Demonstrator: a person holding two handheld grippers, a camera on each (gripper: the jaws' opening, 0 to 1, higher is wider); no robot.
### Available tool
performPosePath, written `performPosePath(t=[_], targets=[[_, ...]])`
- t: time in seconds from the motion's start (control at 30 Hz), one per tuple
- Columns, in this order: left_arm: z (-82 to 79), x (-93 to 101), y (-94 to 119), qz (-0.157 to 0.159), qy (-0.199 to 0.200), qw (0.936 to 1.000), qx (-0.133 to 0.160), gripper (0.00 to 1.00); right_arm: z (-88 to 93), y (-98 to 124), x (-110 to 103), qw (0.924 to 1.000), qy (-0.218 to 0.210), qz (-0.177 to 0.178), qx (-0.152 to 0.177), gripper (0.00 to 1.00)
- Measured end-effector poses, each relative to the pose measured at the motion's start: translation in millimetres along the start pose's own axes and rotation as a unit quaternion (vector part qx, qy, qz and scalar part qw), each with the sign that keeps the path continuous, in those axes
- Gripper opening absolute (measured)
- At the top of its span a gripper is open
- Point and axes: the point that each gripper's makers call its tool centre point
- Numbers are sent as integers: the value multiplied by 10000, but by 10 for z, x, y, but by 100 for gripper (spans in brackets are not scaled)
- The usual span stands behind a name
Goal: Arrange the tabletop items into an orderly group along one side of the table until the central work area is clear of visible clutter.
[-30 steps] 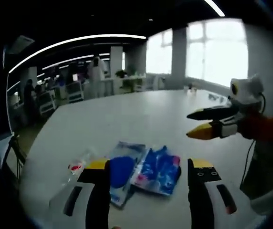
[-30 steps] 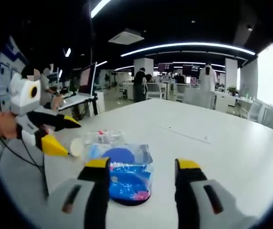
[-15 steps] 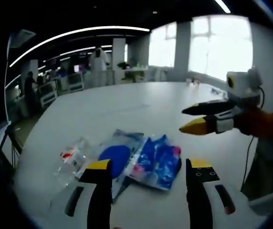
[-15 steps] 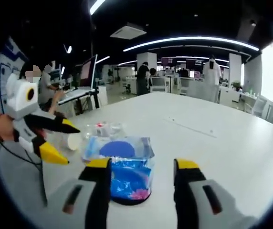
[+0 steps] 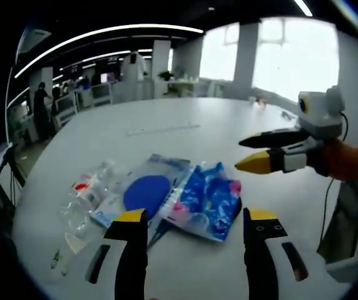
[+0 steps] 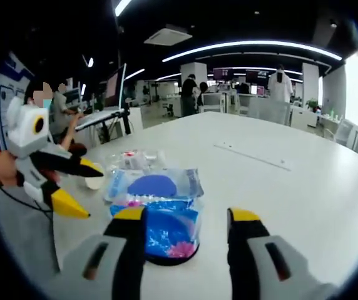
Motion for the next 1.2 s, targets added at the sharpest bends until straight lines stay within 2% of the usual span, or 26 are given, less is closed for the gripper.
performPosePath(t=[0.77, 1.07, 1.2], targets=[[253, 14, -69, -93, 34, 9993, -351, 54, 191, -87, 12, 9997, -103, -72, -186, 48], [289, -15, -99, -183, 46, 9990, -406, 51, 252, -131, -12, 9995, -168, -117, -223, 46], [299, -3, -122, -173, 52, 9989, -427, 50, 287, -159, -14, 9994, -184, -150, -258, 42]])
Point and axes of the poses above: the point that each gripper's makers call its tool centre point, and the gripper's own axes: y roughly backward along the fingers, x roughly to its right, z roughly out of its underside, and after that the axes turned 9 degrees about x, right-handed
